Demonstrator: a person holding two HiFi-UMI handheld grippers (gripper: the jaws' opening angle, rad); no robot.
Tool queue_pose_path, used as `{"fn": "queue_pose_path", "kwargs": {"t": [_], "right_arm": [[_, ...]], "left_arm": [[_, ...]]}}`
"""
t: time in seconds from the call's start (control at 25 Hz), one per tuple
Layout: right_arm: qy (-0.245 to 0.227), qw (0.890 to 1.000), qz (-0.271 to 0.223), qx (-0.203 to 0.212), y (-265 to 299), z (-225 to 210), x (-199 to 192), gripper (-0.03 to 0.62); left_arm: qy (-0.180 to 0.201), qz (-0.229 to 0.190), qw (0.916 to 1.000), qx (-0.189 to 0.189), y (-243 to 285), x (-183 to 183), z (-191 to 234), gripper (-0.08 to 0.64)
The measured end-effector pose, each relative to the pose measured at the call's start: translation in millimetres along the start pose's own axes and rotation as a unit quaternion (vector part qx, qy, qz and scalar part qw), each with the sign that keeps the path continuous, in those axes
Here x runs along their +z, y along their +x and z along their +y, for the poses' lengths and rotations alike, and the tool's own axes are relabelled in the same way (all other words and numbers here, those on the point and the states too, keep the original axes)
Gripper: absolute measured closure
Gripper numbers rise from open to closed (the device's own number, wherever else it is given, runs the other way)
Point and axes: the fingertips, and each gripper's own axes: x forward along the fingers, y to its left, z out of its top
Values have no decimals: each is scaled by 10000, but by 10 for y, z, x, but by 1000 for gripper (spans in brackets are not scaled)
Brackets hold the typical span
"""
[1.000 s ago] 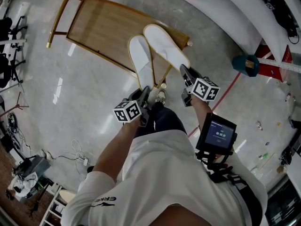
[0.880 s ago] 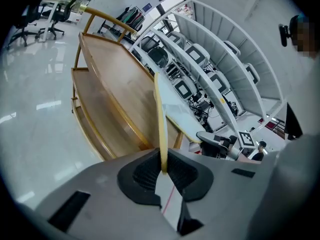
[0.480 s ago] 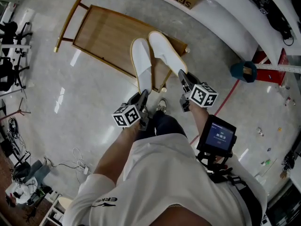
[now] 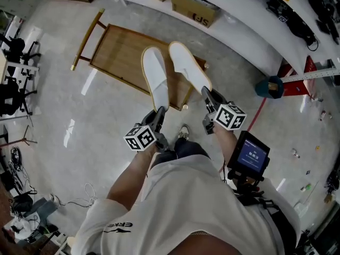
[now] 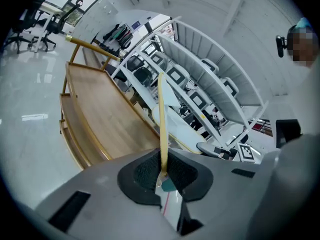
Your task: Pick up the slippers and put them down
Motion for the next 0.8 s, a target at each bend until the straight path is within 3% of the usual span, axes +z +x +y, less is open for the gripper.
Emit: {"fn": "queue_pose_path", "kwargs": {"t": [0.56,0.8], "right_arm": [[-432,9943,-941,238,-813,1217,100,560],[-277,9913,-1250,309,-1003,1328,157,560]], "left_arm": [[332,-655,9948,-710,-910,490,-558,532],[382,-703,9934,-823,-985,490,-658,532]]}}
